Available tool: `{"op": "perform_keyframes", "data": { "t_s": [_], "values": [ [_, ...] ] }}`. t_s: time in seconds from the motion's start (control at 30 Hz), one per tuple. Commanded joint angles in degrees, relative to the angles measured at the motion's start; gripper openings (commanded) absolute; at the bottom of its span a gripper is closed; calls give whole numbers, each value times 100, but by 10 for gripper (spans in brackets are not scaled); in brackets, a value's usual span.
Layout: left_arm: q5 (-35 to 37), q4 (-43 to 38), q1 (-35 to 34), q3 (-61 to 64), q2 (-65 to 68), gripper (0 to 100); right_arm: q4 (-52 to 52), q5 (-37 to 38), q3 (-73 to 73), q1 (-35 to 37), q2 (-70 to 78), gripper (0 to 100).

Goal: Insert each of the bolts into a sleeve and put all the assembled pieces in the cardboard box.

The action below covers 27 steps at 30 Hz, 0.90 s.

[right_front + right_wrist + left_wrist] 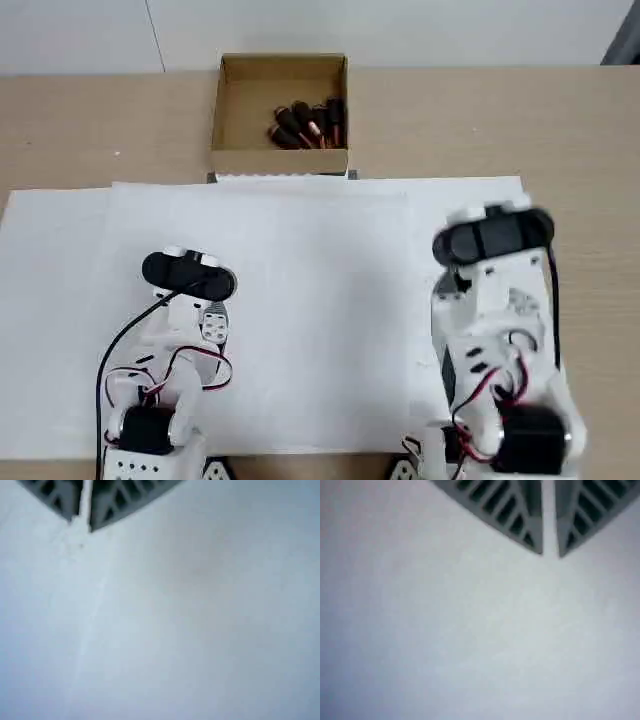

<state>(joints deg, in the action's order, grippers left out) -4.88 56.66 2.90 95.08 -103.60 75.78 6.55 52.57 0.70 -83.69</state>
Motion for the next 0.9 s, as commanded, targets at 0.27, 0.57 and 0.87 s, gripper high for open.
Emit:
{"op": "perform_keyframes", "data": {
  "t_s": [0.27, 0.57, 0.87],
  "values": [
    [-44, -44, 35, -22, -44, 6, -224, -62, 2084, -119, -1912, 2],
    [-44, -44, 35, -22, -44, 6, -752, -413, 3323, -154, -1851, 2],
    [-44, -44, 35, -22, -44, 6, -1596, -431, 4105, -154, -1859, 3]
  ]
}}
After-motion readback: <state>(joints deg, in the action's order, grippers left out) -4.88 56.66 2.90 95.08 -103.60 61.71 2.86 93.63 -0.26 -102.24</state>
